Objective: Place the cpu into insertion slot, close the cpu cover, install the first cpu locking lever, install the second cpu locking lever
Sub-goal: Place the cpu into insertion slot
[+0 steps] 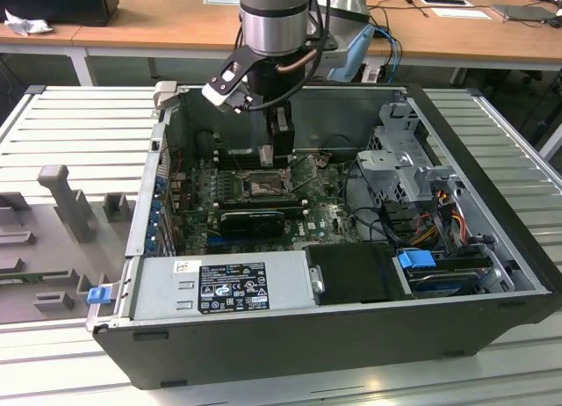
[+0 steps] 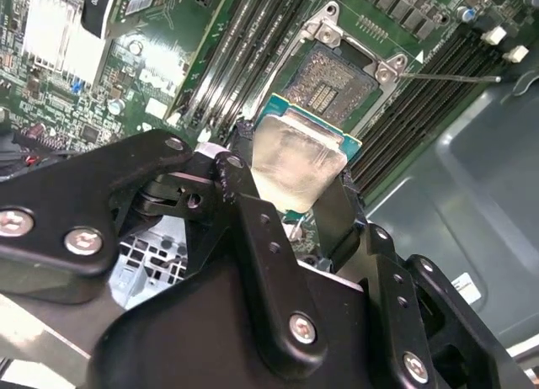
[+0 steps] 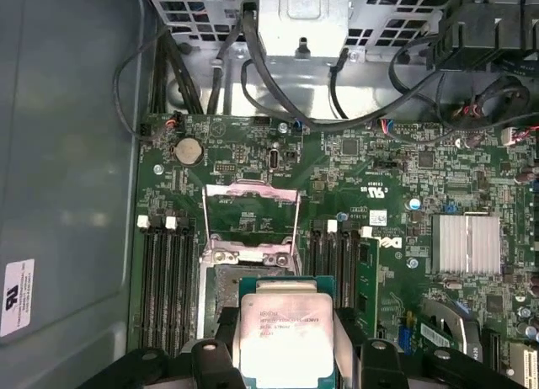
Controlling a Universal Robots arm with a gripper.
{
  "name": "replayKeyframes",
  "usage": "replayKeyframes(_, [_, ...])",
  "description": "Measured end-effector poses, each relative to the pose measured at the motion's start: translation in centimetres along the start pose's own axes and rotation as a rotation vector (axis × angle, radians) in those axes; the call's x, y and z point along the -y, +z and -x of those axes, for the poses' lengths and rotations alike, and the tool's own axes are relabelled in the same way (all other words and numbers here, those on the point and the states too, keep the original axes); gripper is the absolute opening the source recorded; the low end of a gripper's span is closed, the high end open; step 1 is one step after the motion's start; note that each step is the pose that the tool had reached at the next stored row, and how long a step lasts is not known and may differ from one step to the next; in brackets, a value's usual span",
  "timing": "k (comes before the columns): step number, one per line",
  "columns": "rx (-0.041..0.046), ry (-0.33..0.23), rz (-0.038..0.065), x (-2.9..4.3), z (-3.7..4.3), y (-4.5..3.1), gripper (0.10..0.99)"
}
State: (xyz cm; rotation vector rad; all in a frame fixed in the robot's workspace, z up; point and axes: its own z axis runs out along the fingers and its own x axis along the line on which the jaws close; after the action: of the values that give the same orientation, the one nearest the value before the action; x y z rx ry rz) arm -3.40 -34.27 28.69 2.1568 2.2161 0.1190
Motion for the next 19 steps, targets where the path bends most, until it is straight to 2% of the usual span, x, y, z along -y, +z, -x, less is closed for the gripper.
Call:
replayKeyframes(5, [0.0007,0.002,0.000,0.05,0.01,0.61,0.529])
replayKeyframes(9, [0.0021,0.014,0.000,0.15,-0.03,1.49,0.529])
replayKeyframes(12, [0.0053,0.050,0.001,0.21,-0.08,2.24,0.529])
replayKeyframes(15, [0.0052,0.049,0.001,0.27,-0.10,2.98,0.529])
replayKeyframes(19, [0.0052,0.050,0.006,0.42,-0.10,3.37,0.529])
